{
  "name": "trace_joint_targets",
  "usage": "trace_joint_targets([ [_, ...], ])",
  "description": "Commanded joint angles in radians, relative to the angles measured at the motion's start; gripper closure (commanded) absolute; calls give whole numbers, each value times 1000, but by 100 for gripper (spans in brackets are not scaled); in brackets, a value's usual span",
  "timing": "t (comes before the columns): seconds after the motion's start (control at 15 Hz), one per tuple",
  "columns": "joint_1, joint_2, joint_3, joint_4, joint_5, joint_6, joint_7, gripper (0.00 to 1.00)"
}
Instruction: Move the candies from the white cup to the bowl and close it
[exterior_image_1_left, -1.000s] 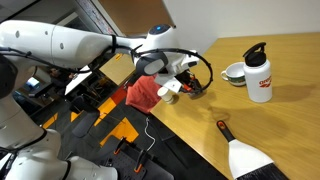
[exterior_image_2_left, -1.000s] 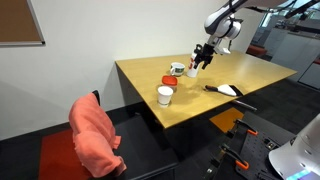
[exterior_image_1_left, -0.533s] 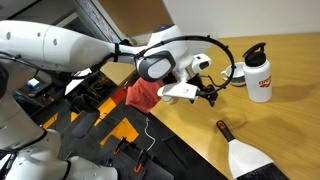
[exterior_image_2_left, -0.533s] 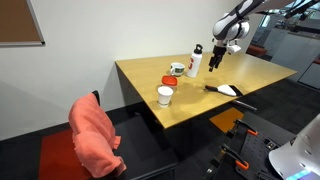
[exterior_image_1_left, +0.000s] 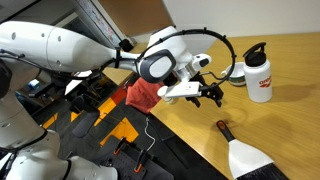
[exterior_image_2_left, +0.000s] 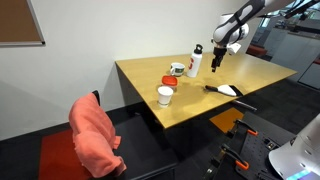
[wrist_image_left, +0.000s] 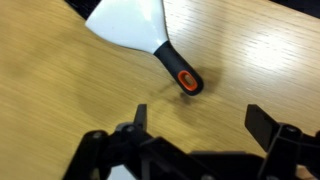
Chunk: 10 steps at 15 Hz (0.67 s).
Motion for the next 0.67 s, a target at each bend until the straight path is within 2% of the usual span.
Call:
trace_joint_targets([
  [0.0, 30, 1, -60, -39, -182, 105, -1, 0],
  [0.13, 10, 11, -61, -56, -239, 167, -43, 0],
  [0.33, -57, 21, -17, -99, -214, 277, -203, 0],
  [0.53, -166, 37, 80, -147, -108, 396, -436, 0],
  [0.6, -241, 40, 156, -156, -70, 413, -516, 0],
])
